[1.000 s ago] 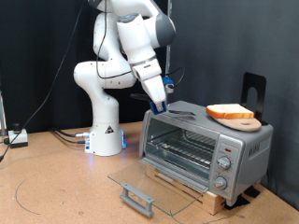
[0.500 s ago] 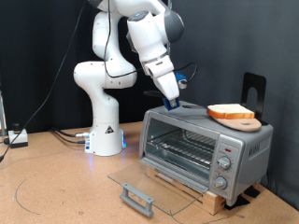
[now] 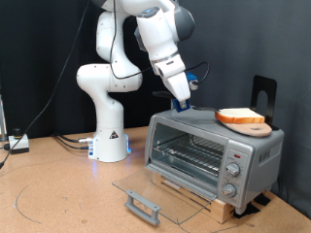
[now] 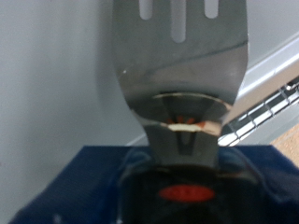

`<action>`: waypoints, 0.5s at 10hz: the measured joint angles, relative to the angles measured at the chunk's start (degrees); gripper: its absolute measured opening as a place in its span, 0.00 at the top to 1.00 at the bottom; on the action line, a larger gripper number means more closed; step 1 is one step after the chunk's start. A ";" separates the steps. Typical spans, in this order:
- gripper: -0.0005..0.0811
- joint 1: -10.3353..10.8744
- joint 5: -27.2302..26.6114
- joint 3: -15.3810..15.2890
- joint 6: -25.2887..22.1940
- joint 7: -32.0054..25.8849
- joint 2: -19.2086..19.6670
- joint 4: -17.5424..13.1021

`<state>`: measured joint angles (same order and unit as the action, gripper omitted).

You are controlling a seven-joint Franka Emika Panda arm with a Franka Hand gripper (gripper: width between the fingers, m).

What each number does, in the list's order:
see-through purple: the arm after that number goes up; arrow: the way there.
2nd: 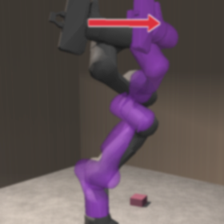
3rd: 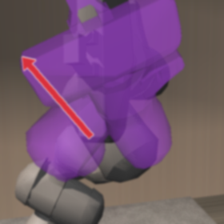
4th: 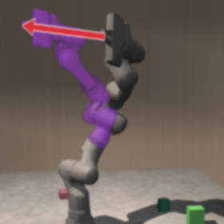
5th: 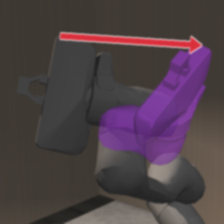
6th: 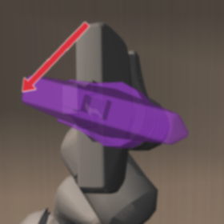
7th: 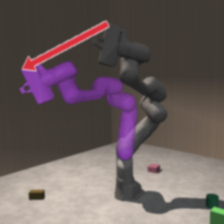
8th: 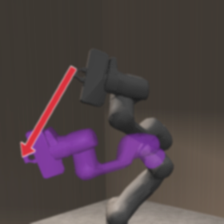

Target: Make a piece of toast with the oven

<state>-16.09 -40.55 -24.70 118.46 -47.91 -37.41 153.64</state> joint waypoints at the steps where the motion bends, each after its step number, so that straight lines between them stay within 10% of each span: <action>1: 0.51 -0.36 0.97 0.02 -0.20 0.00 0.12 0.02; 5: 0.51 -1.03 1.50 0.98 -0.42 -0.80 0.13 0.35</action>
<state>-17.12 -39.05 -23.73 118.05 -48.72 -37.28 153.99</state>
